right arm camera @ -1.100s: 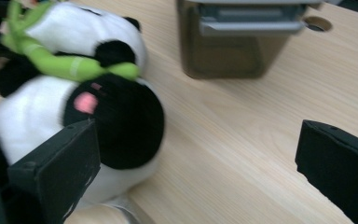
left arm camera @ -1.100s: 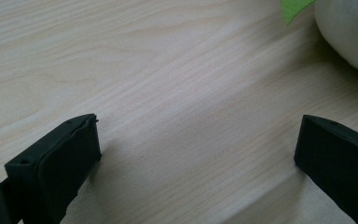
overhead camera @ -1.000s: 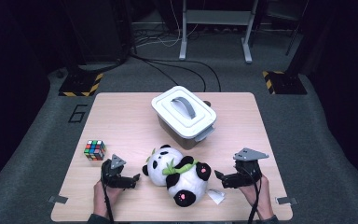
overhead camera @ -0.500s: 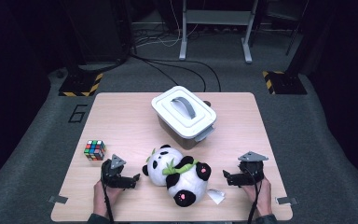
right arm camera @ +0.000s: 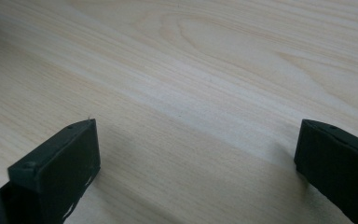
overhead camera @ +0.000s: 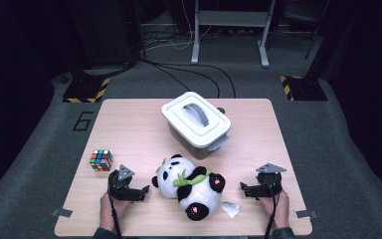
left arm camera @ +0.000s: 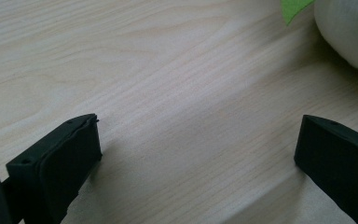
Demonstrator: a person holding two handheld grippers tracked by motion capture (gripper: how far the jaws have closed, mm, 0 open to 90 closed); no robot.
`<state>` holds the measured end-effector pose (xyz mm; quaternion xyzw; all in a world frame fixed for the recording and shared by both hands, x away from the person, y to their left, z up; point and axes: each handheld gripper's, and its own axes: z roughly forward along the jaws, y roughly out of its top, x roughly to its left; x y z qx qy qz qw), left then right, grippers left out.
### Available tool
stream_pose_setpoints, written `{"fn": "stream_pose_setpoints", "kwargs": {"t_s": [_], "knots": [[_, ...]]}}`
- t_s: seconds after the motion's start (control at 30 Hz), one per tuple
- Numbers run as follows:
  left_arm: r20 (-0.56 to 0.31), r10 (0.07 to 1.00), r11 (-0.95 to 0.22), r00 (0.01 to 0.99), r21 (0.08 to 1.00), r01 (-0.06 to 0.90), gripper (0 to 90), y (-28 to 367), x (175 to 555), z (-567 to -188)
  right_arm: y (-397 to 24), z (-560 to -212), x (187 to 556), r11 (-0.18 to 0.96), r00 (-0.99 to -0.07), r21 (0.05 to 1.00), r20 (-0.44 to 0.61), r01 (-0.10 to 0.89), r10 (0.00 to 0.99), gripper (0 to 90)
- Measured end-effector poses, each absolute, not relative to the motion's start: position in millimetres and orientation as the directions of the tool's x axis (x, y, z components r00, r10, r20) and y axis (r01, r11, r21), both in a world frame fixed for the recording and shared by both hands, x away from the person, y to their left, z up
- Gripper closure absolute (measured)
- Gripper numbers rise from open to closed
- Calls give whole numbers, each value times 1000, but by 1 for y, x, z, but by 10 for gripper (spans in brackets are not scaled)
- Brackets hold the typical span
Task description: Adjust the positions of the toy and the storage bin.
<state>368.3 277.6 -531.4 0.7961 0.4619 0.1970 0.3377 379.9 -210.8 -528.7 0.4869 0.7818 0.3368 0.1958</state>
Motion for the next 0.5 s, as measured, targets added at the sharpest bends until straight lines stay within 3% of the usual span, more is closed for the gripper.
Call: {"fn": "stream_pose_setpoints", "kwargs": {"t_s": [0.5], "knots": [[-1, 869, -344, 495, 718, 606, 3, 278, 368, -531, -210, -529, 381, 312, -448, 715, 1, 626, 894, 0]]}}
